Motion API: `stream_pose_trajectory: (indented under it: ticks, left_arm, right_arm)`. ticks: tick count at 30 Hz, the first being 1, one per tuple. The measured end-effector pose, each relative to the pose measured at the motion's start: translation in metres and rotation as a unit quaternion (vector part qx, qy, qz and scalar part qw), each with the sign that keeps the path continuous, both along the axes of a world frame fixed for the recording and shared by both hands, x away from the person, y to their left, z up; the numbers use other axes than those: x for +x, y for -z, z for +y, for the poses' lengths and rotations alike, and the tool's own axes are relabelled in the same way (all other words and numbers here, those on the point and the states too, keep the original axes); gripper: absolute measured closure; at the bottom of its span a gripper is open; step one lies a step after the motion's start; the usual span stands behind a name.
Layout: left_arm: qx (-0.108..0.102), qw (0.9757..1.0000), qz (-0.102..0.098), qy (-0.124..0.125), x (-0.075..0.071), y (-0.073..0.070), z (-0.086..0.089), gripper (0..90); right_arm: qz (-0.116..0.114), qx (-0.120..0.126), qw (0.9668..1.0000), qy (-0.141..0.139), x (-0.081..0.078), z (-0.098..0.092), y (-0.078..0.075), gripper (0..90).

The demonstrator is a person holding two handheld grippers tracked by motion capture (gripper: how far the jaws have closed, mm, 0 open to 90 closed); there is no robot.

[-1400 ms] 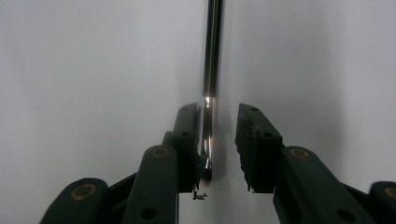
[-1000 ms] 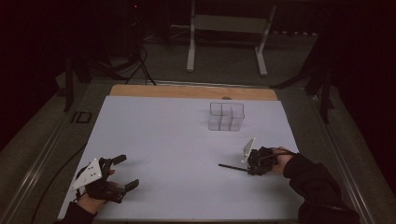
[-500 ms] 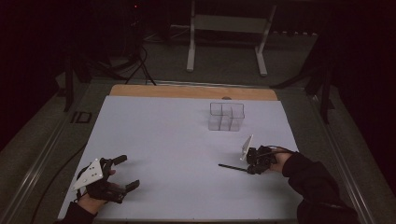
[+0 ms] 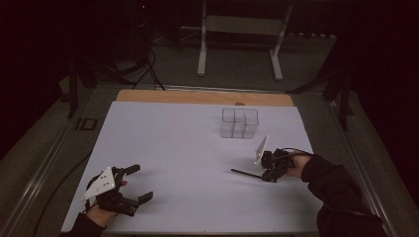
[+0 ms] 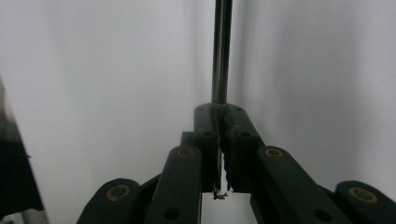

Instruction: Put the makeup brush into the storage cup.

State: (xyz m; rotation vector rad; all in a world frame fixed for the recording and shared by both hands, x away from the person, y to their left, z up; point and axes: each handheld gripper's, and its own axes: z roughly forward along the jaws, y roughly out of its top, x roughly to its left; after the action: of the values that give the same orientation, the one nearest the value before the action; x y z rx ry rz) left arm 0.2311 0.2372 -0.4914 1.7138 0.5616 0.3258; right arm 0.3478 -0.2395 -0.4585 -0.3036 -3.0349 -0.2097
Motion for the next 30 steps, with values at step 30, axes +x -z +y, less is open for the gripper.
stream_pose_trajectory:
  ticks: [30]
  left_arm:
    - [0.128, 0.9849, 0.075, 0.089, 0.038, -0.029, -0.061, 5.5]
  right_arm:
    - [0.012, -0.019, 0.9978, -0.062, 0.005, 0.035, -0.006, 84.6]
